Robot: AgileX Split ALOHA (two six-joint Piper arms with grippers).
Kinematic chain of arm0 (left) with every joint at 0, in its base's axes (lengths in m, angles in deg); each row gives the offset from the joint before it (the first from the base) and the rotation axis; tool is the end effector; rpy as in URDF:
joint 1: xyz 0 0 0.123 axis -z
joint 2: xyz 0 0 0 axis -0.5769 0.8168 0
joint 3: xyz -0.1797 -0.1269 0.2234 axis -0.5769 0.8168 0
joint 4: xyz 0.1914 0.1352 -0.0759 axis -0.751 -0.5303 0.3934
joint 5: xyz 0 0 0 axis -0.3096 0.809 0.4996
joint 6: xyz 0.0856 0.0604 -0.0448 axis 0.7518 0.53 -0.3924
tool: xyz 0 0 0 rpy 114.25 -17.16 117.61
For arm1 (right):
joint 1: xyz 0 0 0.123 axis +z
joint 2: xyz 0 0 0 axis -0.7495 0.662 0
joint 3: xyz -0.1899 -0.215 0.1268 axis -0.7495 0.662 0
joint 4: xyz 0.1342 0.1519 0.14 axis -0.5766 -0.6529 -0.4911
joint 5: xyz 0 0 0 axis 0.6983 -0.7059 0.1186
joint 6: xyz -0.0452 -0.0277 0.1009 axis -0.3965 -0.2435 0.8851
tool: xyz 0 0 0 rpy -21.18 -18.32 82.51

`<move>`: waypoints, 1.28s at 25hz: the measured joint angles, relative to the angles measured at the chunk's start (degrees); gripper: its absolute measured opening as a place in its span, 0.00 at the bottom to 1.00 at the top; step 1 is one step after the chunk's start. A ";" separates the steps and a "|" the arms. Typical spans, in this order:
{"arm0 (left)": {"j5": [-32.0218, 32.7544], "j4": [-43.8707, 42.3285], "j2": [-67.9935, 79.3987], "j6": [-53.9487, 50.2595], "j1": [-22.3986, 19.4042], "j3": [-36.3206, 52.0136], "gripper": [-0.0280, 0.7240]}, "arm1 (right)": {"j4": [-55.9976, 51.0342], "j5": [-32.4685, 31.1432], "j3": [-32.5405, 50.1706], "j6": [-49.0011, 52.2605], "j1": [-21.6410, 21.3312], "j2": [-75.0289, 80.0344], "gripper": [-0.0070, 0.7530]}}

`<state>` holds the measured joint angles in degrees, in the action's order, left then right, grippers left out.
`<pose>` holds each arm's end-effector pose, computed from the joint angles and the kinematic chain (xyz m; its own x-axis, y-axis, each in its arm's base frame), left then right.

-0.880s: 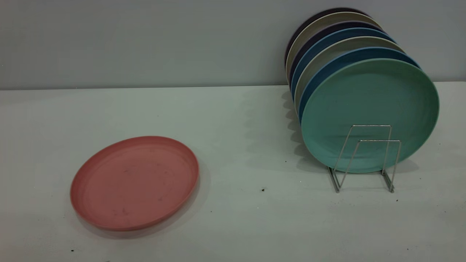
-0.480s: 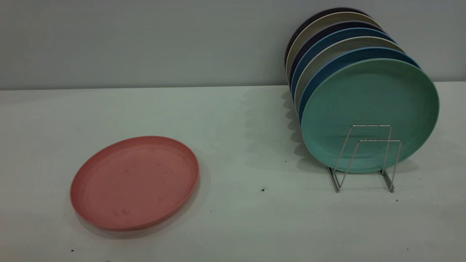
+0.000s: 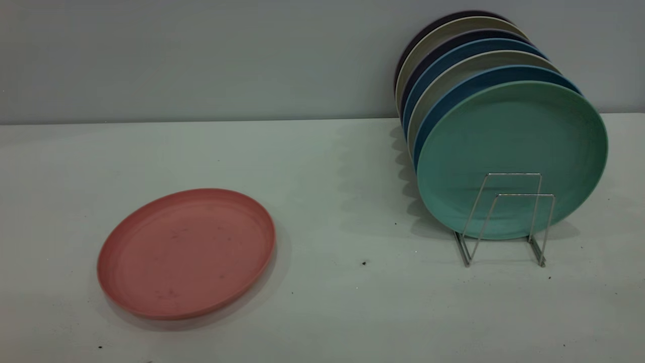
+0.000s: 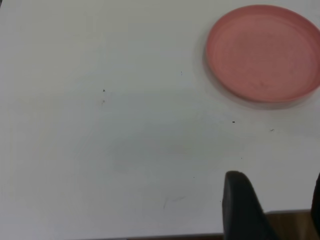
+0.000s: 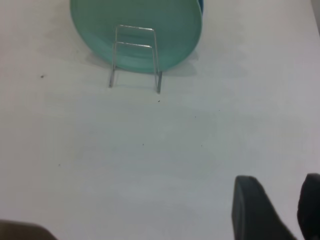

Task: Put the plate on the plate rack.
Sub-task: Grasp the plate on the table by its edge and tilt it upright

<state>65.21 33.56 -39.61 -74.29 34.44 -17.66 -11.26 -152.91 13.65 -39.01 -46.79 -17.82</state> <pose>-0.0238 -0.0015 0.2521 -0.5154 0.0148 -0.8568 0.0062 0.9999 0.0135 -0.0236 0.0055 0.2500 -0.5211 -0.1006 -0.8476 -0.1214 0.9917 -0.0431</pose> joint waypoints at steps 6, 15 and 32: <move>0.00 0.00 0.00 0.00 0.00 0.00 0.54 | 0.00 0.00 0.00 0.00 0.00 0.00 0.32; 0.00 0.00 0.00 0.00 0.00 0.00 0.54 | 0.00 0.00 0.00 0.00 0.00 0.00 0.32; -9.24 0.30 13.10 -1.52 0.00 -0.74 0.54 | -0.32 0.91 0.00 -0.01 0.00 0.16 0.37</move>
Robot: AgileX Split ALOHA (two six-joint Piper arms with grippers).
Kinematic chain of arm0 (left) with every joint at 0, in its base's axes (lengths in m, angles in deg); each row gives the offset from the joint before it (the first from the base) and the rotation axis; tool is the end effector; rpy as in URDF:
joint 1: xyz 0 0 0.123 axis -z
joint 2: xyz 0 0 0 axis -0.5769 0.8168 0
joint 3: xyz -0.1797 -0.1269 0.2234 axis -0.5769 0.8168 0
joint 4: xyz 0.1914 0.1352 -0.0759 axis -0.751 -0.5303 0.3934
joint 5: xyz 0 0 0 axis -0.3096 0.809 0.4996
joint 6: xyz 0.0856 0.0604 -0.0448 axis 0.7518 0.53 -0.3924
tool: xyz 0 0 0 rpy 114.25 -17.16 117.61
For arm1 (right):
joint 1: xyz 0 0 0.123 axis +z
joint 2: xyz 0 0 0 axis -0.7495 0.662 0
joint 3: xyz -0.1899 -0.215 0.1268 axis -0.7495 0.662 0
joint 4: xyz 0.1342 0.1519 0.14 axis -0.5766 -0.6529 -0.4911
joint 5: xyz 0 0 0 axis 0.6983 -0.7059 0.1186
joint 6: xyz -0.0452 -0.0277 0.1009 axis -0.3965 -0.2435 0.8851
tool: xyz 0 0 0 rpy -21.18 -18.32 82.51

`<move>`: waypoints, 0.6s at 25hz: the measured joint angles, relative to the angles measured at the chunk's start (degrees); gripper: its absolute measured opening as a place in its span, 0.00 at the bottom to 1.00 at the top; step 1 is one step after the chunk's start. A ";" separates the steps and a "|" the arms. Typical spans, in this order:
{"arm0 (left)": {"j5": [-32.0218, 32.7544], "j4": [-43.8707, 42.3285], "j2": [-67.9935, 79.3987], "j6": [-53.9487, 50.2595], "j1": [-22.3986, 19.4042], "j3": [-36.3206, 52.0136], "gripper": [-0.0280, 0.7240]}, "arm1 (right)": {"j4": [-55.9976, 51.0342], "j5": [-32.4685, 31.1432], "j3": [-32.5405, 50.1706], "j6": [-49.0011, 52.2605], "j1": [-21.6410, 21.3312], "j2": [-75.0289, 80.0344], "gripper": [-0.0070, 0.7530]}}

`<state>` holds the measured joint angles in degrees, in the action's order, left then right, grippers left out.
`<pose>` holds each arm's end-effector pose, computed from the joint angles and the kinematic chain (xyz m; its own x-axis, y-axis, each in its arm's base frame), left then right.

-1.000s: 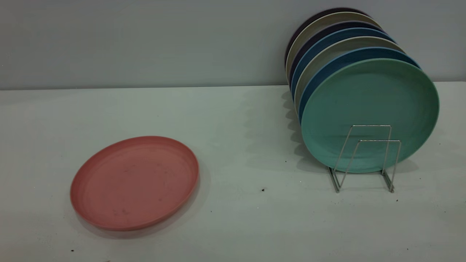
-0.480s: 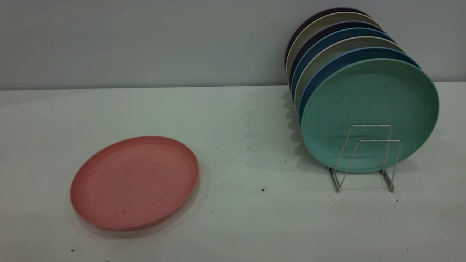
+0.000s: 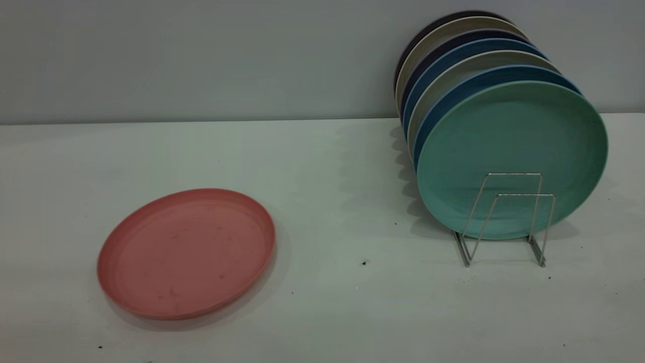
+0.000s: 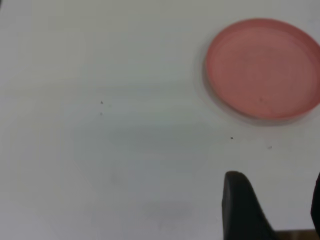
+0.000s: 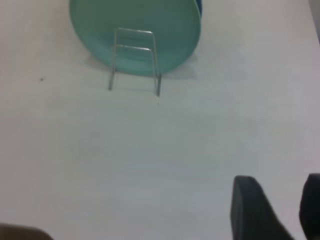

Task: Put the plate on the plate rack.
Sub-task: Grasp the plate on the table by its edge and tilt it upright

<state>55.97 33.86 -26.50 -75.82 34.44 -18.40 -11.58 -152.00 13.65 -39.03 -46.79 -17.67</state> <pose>0.0172 -0.0013 0.2724 -0.5613 -0.0171 -0.8274 -0.0077 0.9999 -0.0154 -0.0223 0.0061 0.2516 -0.5097 -0.0974 -0.8548 -0.1233 0.9916 -0.0394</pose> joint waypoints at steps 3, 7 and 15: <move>-5.11 0.51 11.78 -0.32 0.00 0.00 0.54 | -0.93 2.08 -0.42 -0.05 0.00 2.61 0.45; -13.36 5.02 29.41 3.91 0.00 -0.91 0.56 | -5.53 8.61 -0.79 -1.48 0.00 9.79 0.57; -23.13 25.43 57.79 20.40 -0.68 -10.34 0.65 | -19.77 20.86 -0.79 -16.02 0.00 30.68 0.62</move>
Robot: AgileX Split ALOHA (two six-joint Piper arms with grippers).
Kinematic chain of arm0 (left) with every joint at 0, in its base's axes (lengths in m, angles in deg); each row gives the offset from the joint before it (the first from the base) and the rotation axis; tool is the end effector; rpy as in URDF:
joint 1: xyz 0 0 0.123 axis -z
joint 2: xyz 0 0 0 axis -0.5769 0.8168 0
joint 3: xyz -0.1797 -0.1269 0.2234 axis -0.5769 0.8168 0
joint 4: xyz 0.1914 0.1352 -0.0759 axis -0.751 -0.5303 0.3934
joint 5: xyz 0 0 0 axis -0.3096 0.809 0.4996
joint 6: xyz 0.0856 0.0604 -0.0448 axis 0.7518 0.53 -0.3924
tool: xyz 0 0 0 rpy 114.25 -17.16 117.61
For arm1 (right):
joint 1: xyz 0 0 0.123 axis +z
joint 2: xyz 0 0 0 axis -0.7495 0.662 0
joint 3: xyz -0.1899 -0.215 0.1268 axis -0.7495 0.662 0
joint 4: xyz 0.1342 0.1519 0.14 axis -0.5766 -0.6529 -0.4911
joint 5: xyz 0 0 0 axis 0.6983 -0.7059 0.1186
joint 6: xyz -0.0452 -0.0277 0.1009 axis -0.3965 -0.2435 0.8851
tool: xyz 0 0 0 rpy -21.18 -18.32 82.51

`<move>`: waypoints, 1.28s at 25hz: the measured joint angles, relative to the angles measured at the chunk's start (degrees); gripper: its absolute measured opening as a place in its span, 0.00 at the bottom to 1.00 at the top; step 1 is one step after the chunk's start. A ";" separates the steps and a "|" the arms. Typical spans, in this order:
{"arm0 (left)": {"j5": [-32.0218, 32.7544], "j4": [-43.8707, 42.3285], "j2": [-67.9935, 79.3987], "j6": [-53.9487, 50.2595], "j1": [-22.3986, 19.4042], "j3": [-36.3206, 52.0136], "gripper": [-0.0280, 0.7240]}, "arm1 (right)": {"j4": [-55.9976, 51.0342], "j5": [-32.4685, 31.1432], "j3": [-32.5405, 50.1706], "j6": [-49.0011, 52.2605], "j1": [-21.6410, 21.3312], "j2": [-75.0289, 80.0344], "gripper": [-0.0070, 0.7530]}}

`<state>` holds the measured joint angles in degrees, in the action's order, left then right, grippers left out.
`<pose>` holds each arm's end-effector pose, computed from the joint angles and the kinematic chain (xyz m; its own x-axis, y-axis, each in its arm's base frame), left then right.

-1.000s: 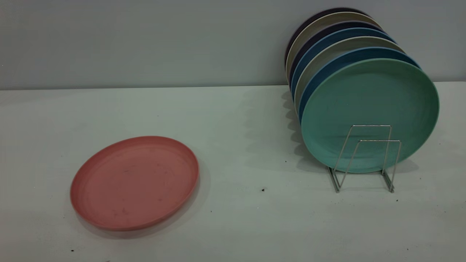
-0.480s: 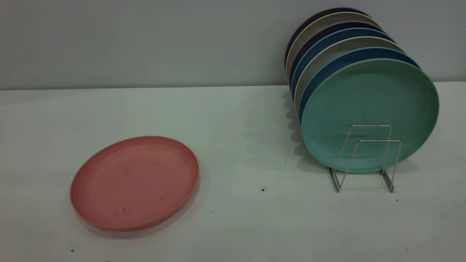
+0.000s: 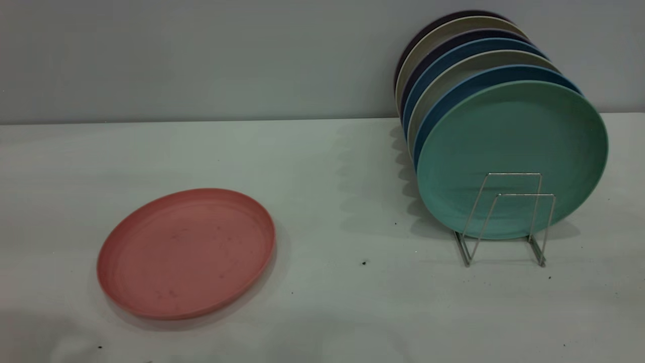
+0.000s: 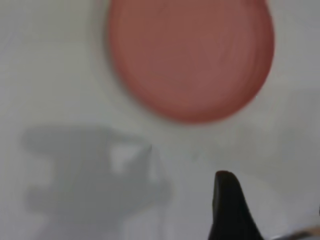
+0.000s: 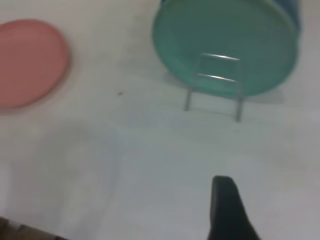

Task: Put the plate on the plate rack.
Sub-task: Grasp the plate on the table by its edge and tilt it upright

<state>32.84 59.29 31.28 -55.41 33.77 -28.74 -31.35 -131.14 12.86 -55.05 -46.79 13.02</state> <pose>0.2216 -0.0218 0.2506 -0.8292 -0.0589 -0.5558 0.0786 0.9722 -0.2204 0.0780 0.0340 0.2815 -0.5897 -0.1000 -0.8014 -0.2990 0.9488 0.1016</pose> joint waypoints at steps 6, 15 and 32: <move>-7.20 11.55 16.44 9.92 -5.92 -1.47 0.66 | -12.78 5.86 0.00 -13.42 0.00 14.66 0.62; -9.29 48.79 36.71 47.09 -12.03 -2.31 0.66 | -25.93 8.89 0.00 -26.73 0.00 26.42 0.62; -8.39 74.32 56.03 67.04 -10.90 -4.71 0.66 | -26.97 10.50 0.00 -27.75 0.00 27.50 0.62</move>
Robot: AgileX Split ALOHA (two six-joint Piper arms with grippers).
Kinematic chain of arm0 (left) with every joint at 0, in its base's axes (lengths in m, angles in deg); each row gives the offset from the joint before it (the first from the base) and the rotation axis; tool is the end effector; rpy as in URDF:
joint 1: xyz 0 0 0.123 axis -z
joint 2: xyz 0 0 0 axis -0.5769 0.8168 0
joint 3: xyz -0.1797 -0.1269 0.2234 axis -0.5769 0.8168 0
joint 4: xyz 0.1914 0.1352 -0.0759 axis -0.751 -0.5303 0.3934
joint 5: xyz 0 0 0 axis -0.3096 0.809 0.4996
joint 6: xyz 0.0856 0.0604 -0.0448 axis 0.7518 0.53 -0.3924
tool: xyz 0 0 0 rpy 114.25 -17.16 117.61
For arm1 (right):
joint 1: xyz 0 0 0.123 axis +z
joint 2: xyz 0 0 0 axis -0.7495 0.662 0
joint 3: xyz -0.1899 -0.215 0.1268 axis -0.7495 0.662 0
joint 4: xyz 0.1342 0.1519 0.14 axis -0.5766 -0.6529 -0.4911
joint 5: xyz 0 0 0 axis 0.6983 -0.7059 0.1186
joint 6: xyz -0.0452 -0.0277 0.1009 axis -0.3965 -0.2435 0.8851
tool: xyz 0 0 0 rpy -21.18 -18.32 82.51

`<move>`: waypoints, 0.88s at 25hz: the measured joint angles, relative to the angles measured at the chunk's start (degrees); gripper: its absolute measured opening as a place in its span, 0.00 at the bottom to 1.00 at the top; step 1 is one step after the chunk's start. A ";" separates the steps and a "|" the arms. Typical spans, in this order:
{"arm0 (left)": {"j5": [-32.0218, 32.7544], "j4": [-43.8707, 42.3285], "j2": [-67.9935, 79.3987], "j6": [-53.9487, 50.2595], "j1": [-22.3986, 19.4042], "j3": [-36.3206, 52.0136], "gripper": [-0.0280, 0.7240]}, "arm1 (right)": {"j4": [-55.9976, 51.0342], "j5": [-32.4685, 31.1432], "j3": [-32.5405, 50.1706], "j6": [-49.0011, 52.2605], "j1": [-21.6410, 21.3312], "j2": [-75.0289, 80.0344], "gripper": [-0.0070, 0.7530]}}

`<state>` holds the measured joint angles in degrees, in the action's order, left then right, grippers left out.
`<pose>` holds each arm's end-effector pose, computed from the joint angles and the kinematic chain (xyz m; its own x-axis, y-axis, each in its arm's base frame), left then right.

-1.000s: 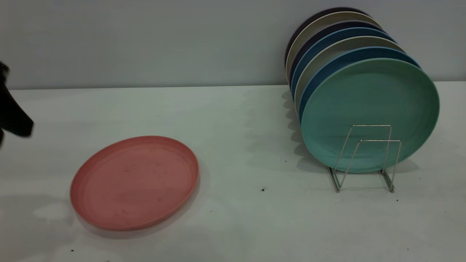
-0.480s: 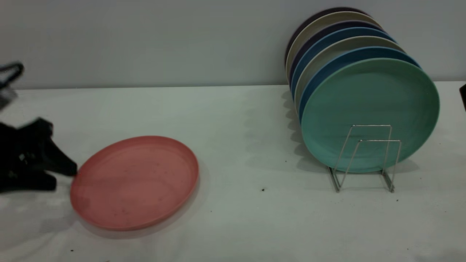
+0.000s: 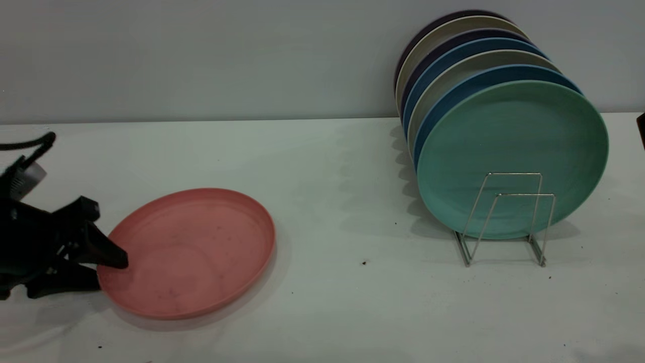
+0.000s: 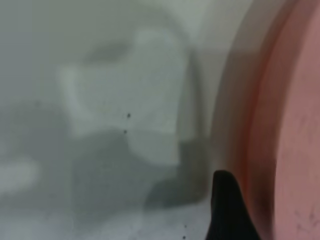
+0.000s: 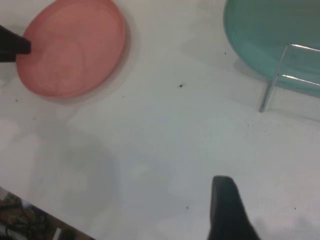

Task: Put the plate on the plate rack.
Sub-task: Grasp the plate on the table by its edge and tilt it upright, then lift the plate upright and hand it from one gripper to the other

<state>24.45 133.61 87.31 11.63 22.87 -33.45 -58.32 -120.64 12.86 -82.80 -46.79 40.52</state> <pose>0.3240 0.0236 0.0201 -0.8830 -0.4242 -0.2007 -0.3017 0.8407 -0.4496 0.1668 0.0535 0.2515 -0.6987 -0.0955 -0.7091 -0.3769 0.8915 0.2513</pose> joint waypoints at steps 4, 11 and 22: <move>0.70 0.46 1.51 0.53 1.12 -0.94 0.59 | 0.00 0.00 0.00 0.00 0.00 0.00 0.62; 1.18 0.62 2.60 0.66 1.19 -1.24 0.14 | -0.05 -0.01 0.00 0.00 0.00 0.00 0.62; 6.05 0.45 -2.94 13.07 1.19 -3.21 0.06 | -3.81 -5.65 0.00 0.05 0.00 0.00 0.62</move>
<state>30.50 134.05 84.37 24.70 24.06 -36.66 -62.13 -126.29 12.86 -82.75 -46.79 40.52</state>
